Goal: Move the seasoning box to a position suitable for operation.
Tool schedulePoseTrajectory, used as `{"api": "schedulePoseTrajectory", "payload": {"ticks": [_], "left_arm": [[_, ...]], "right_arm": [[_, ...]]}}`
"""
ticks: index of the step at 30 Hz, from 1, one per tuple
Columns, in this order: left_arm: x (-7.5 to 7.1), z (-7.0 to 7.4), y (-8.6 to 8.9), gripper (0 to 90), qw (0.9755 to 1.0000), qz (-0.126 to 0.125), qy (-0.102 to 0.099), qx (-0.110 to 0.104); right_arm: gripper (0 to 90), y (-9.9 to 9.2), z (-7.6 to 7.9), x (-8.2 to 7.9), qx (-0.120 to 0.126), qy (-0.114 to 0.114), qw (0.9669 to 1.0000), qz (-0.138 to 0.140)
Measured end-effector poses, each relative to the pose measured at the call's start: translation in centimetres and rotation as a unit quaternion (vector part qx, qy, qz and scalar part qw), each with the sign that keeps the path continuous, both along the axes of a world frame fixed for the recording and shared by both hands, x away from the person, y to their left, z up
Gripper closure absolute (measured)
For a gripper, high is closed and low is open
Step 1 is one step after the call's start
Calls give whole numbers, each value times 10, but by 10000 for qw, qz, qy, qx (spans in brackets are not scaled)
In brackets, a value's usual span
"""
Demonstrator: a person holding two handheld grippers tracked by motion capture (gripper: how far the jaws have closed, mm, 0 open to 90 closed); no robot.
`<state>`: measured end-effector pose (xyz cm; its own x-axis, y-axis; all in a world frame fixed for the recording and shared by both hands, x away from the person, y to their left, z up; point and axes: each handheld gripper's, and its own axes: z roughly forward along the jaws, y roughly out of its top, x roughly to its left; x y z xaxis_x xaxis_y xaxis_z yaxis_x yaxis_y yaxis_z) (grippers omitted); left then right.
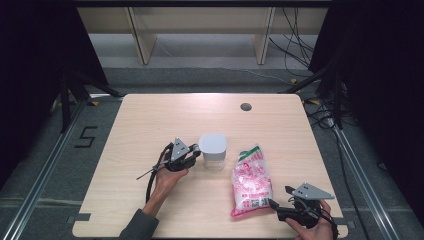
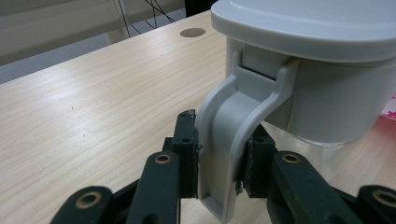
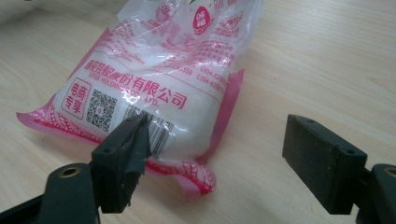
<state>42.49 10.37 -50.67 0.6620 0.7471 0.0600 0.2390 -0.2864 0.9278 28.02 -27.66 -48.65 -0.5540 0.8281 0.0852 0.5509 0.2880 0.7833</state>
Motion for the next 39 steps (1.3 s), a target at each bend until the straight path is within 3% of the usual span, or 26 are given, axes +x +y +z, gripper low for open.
{"api": "schedulePoseTrajectory", "payload": {"ticks": [11, 13, 15, 21, 26, 28, 31, 39], "left_arm": [[1, 1, 2, 700, 9998, -174, 78, -84], [2, 2, 4, 655, 9994, -193, 168, -215], [1, 5, 8, 547, 9995, -143, 217, -156], [-11, 18, 12, 390, 9991, -142, 372, 128], [-17, 27, 19, 358, 9991, -176, 390, 51], [-19, 29, 21, 351, 9988, -199, 450, 10], [-23, 34, 24, 349, 9978, -229, 578, -227], [-28, 46, 31, 331, 9974, -126, 628, -323]], "right_arm": [[240, -3, 0, 1, -26, -154, 9999, 59], [239, -4, 0, 1, 2, -164, 9998, 67], [238, -6, 2, -1, -18, -129, 9999, -50], [236, -8, 1, 0, 57, -210, 9998, -40], [235, -7, 1, -2, 102, -145, 9998, -119], [236, -10, 1, 0, 0, -274, 9996, -49], [236, -10, 1, 0, 21, -260, 9996, -57], [235, -8, 1, 1, -5, -235, 9997, -25]]}}
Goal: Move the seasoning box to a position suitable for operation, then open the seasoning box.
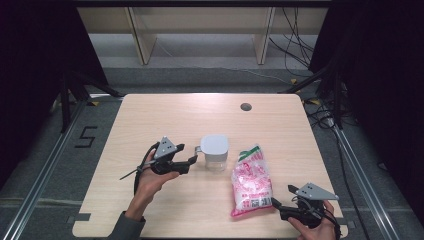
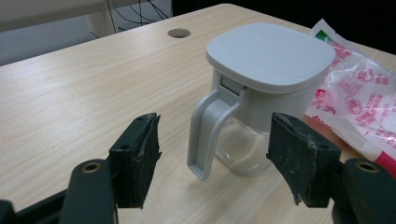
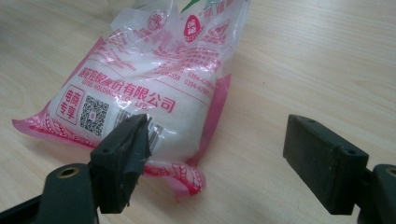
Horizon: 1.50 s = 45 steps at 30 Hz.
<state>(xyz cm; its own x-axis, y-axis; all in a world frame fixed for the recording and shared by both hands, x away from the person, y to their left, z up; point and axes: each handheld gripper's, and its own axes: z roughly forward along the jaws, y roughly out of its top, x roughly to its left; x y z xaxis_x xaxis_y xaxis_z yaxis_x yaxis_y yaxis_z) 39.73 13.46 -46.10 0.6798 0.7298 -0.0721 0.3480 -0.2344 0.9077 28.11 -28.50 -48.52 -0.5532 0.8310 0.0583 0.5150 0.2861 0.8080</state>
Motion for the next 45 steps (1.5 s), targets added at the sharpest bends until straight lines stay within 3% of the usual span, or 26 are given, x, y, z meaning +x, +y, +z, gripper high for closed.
{"api": "schedulePoseTrajectory", "payload": {"ticks": [8, 12, 13, 14, 16, 21, 23, 27, 32, 39, 45], "left_arm": [[0, 3, -1, 352, 10000, -4, 43, -48], [-2, 6, -1, 521, 9997, -87, -73, -200], [-3, 8, 0, 521, 9997, -79, -149, -187], [-3, 8, 0, 649, 9994, -63, -247, -218], [-6, 10, 0, 759, 9988, 97, -433, -203], [-6, 14, -5, 879, 9980, 52, -603, -184], [-4, 15, -9, 891, 9977, 5, -588, -331], [3, 21, -21, 894, 9972, -111, -692, -244], [10, 17, -27, 895, 9976, -78, -615, -313], [22, 13, -28, 894, 9984, -58, -487, -264], [22, 13, -28, 893, 9984, -107, -483, -282]], "right_arm": [[233, -1, -1, 2, -31, -32, 10000, 2], [233, -1, -1, 2, -24, -38, 10000, 6], [233, -1, -1, 2, -24, -38, 10000, 6], [233, -1, -1, 1, -24, -18, 10000, -9], [233, -1, -1, 1, -13, 8, 10000, -30], [234, -1, 1, 1, -63, -43, 9999, -80], [234, -1, 1, 1, -77, -46, 9999, -79], [235, -1, 0, 1, -22, -72, 9999, -103], [235, -1, 1, 1, 6, -50, 9999, -112], [237, -1, 2, 1, -18, -99, 9999, -121], [244, -1, 3, 1, 57, -97, 9999, -97]]}}
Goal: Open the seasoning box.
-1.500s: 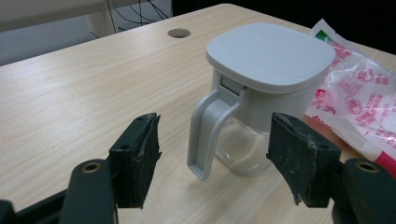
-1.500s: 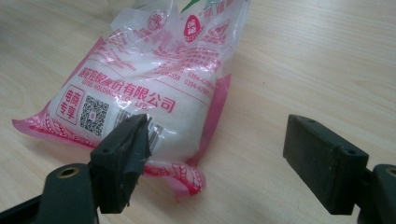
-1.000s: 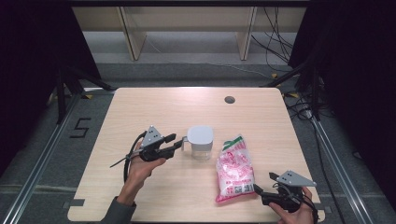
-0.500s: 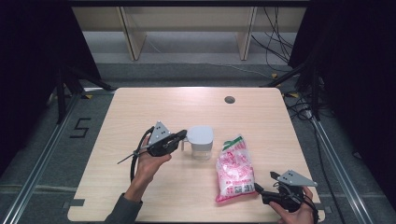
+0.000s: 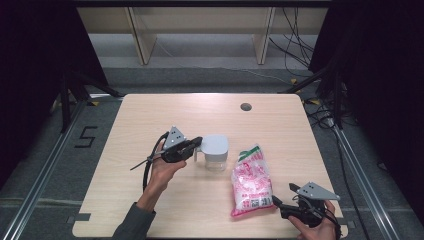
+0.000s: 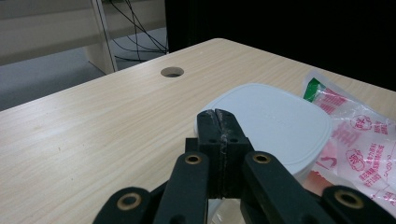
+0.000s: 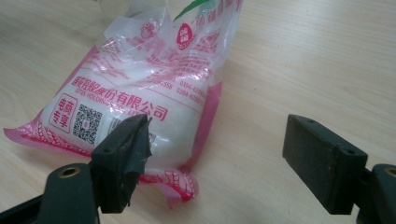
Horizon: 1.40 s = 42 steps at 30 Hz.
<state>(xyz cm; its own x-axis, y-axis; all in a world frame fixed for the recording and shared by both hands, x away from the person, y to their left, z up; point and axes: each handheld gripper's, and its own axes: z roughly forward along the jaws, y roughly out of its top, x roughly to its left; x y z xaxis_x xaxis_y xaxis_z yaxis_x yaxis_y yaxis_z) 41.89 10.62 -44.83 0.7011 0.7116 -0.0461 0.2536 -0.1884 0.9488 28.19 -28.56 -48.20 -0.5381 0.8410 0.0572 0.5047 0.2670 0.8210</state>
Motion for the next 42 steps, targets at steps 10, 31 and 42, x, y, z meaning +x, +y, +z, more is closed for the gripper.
{"api": "schedulePoseTrajectory", "payload": {"ticks": [10, 31, 42], "left_arm": [[0, -2, 3, 892, 9999, -108, -3, -100], [1, -3, 4, 888, 9999, -82, 41, -110], [3, -7, 9, 881, 9999, -29, 77, -109]], "right_arm": [[247, 1, 16, 4, 137, -518, 9985, 95], [865, 71, 43, 83, 294, -672, 9923, 994], [900, 98, 39, 109, 134, -601, 9895, 1309]]}}
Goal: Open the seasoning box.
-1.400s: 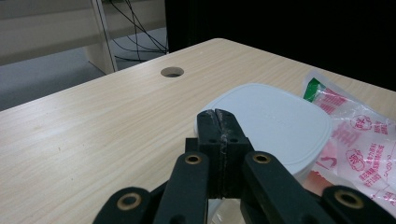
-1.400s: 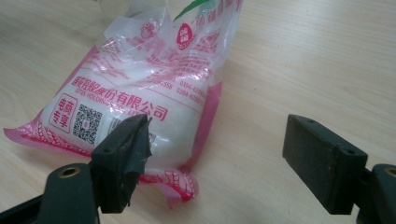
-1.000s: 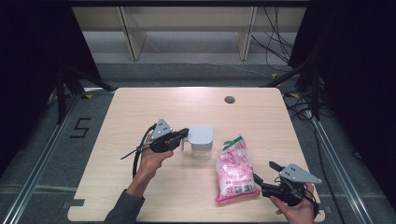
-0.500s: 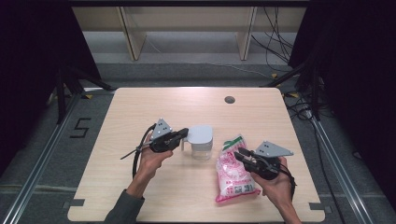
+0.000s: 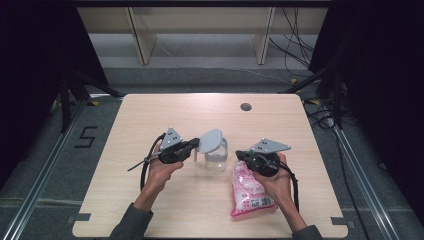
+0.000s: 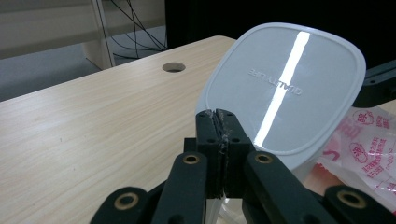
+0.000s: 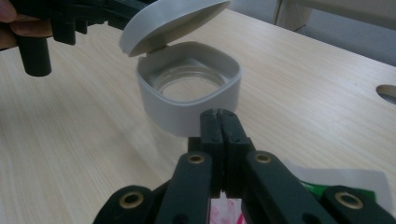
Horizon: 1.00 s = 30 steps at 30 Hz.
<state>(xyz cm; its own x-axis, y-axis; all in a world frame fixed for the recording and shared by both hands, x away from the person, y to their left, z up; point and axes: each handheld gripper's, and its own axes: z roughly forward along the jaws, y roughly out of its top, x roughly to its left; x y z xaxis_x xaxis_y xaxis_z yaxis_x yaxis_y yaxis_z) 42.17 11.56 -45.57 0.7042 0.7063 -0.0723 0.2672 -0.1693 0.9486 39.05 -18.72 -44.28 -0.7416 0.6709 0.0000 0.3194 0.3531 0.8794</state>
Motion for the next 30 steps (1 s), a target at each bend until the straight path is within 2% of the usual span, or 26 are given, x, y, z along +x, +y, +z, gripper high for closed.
{"api": "schedulePoseTrajectory", "payload": {"ticks": [2, 3, 4, 5, 6, 8, 10, 12, 14, 16, 17, 18, 19, 20, 21, 23, 24, 25, 27, 28, 29, 30], "left_arm": [[-1, 1, 0, 882, 9999, 7, -50, 89], [-1, 1, -1, 882, 10000, 19, -25, 40], [0, 2, 0, 882, 9999, -21, -75, 102], [0, 2, -1, 882, 10000, -5, -34, 82], [0, 2, -1, 882, 10000, -3, -32, 90], [-1, 2, -1, 882, 9999, 4, -38, 94], [0, 2, -1, 883, 10000, 2, -39, 78], [0, 2, -1, 885, 10000, 3, -39, 61], [0, 1, 0, 886, 10000, 14, -33, 47], [0, 2, 0, 885, 10000, -3, -56, 70], [0, 1, 1, 883, 10000, 1, -46, 84], [1, 1, 1, 883, 9999, -14, -47, 94], [0, 2, 2, 883, 9999, 11, -64, 143], [-1, 4, 5, 881, 9999, 28, -75, 131], [-2, 5, 6, 879, 9999, 38, -78, 110], [-6, 8, 12, 866, 9999, 26, -88, 93], [-8, 8, 14, 859, 9999, 33, -86, 96], [-11, 8, 16, 851, 9998, 16, -124, 156], [-15, 7, 19, 818, 9999, 46, -67, 110], [-17, 6, 21, 787, 10000, 6, -15, 87], [-19, 4, 22, 753, 9998, -94, 18, 147], [-21, 2, 22, 706, 9995, -189, 33, 238]], "right_arm": [[900, 7, 0, -1, 26, 176, 9998, 20], [900, 9, 0, 2, 29, 19, 10000, 66], [900, 12, 1, 3, 24, 45, 9999, 123], [900, 15, 2, 3, 59, 129, 9998, 102], [900, 17, 3, 6, 15, 9, 9999, 148], [900, 22, 2, 8, 120, 117, 9997, 204], [900, 24, 2, 10, 77, 72, 9998, 186], [900, 27, 2, 8, 155, 201, 9996, 122], [900, 28, 3, 10, 181, 79, 9996, 215], [900, 31, 6, 9, 176, 143, 9996, 184], [900, 30, 7, 12, 176, 38, 9996, 210], [900, 33, 7, 12, 271, 143, 9994, 174], [900, 32, 9, 13, 214, 111, 9995, 191], [900, 33, 9, 15, 205, -75, 9995, 224], [900, 34, 10, 14, 234, -21, 9996, 168], [900, 34, 11, 15, 206, -39, 9996, 184], [900, 35, 11, 14, 320, 27, 9993, 183], [900, 35, 11, 15, 300, -59, 9992, 250], [900, 38, 12, 14, 274, 5, 9994, 204], [900, 39, 13, 14, 287, 26, 9993, 222], [900, 40, 13, 15, 250, -87, 9995, 198], [900, 42, 14, 14, 293, -29, 9994, 201]]}}
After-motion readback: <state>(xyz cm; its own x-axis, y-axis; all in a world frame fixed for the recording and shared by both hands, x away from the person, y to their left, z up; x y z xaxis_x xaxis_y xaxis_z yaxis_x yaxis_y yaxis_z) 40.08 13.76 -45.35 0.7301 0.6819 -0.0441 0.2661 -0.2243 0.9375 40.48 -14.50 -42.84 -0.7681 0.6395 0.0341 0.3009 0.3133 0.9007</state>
